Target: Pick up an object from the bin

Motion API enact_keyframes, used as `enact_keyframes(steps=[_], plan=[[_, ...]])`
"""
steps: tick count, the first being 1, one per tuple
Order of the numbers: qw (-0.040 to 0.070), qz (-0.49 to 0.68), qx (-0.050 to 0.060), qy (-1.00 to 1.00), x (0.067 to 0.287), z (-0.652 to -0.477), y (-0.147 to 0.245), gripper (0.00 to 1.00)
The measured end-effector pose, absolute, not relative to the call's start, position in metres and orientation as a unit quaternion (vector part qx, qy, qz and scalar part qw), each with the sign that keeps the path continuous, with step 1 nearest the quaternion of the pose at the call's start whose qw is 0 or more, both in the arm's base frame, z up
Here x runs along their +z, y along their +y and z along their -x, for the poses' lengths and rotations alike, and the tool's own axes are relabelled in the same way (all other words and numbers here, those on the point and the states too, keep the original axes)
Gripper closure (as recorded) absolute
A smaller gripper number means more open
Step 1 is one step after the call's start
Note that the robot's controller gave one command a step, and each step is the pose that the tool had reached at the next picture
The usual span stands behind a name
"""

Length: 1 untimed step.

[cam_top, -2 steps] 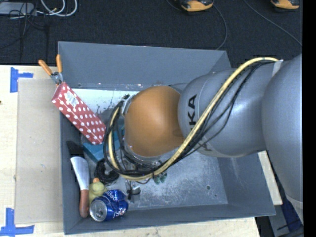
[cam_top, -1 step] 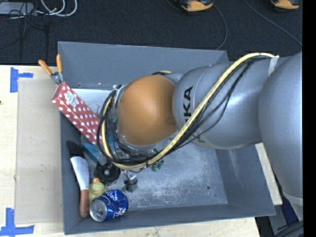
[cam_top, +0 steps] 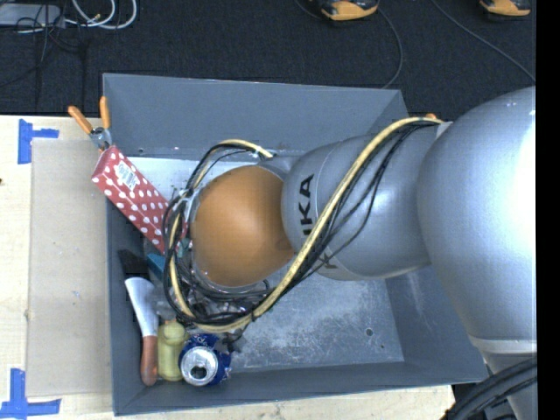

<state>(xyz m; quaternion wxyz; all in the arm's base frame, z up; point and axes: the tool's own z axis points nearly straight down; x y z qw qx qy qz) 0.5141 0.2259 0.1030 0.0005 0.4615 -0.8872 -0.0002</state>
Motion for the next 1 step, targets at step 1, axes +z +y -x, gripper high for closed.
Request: enact_keyframes(steps=[1], plan=[[-0.010, -0.489, -0.001, -0.872, 0.0763, -0.5360, 0.2325, 1.00]])
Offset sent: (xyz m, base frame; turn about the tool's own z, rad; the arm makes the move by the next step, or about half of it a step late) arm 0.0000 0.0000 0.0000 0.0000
